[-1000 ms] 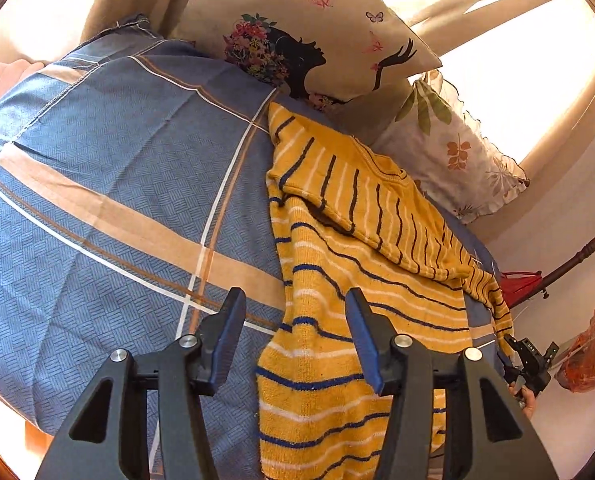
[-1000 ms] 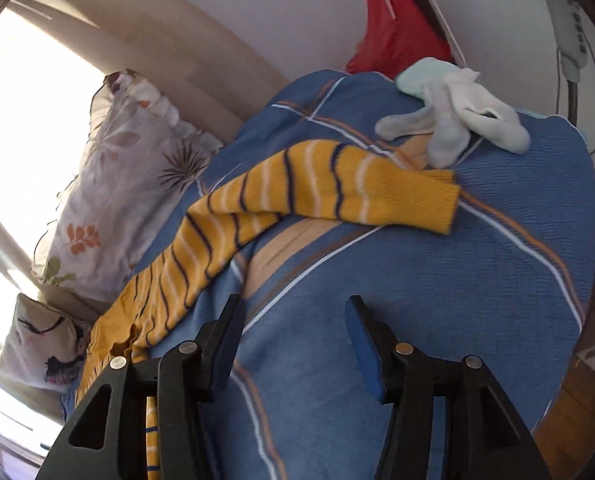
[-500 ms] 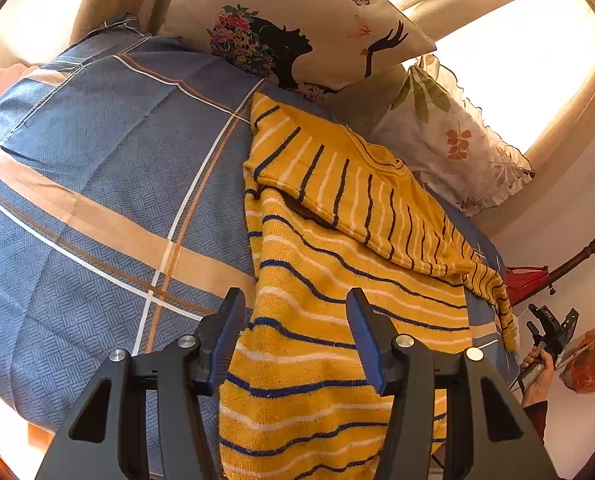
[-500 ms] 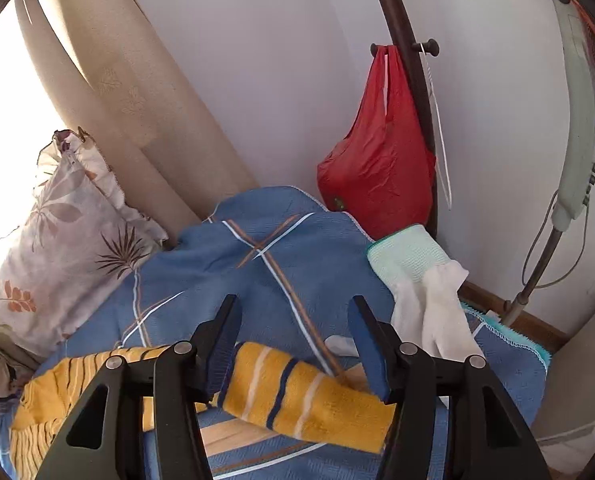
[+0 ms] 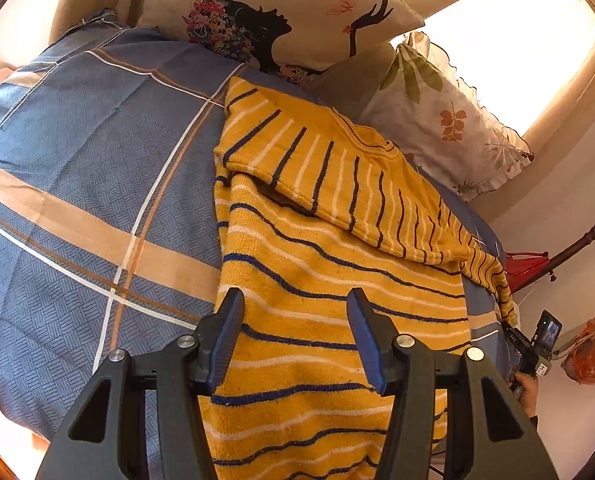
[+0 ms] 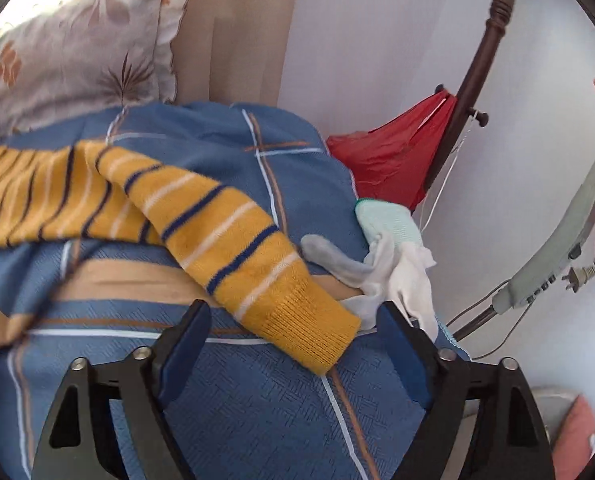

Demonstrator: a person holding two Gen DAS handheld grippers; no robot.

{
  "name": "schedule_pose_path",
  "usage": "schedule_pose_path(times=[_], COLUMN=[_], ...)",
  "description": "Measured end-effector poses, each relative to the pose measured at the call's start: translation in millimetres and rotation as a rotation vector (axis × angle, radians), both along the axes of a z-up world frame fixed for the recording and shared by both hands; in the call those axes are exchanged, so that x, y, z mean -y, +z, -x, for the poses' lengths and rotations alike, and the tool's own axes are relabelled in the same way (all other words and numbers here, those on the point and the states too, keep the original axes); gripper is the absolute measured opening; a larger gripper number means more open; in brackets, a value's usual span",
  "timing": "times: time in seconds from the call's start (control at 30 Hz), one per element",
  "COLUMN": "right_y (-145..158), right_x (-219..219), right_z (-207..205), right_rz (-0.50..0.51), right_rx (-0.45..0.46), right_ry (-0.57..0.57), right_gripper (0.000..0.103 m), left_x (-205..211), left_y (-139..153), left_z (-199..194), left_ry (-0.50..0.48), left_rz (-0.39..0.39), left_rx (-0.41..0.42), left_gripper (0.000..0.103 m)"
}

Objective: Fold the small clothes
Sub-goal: 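Grasp the cuff of the outstretched sleeve with the right gripper, then lay the held sleeve across the sweater body with the right gripper and release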

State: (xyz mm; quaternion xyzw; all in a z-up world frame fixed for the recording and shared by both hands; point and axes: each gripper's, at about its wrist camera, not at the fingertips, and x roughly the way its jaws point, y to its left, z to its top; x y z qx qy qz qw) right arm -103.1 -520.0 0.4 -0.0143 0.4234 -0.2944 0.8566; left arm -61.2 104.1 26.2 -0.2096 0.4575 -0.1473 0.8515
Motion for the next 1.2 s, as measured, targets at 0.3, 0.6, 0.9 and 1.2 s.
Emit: schedule_pose_path(times=[0.3, 0.6, 0.9, 1.2], right_y=[81.0, 68.6, -1.3, -2.2], right_x=[107.9, 87.1, 75.5, 85.0], right_z=[22.7, 45.7, 47.8, 33.4], right_rz=[-0.605, -0.613, -0.846, -0.763], right_rx=[0.348, 0.363, 0.424, 0.447], right_ry=[-0.059, -0.105, -0.279, -0.268], right_gripper=[0.025, 0.070, 0.071, 0.007], left_x=[2.0, 6.1, 1.7, -11.1], left_y=[6.7, -3.7, -6.4, -11.0], left_z=[0.3, -4.2, -0.5, 0.3], left_ry=[-0.005, -0.015, -0.019, -0.020], left_rz=[0.019, 0.040, 0.056, 0.113], left_rx=[0.017, -0.019, -0.022, -0.018], left_gripper=[0.052, 0.052, 0.053, 0.053])
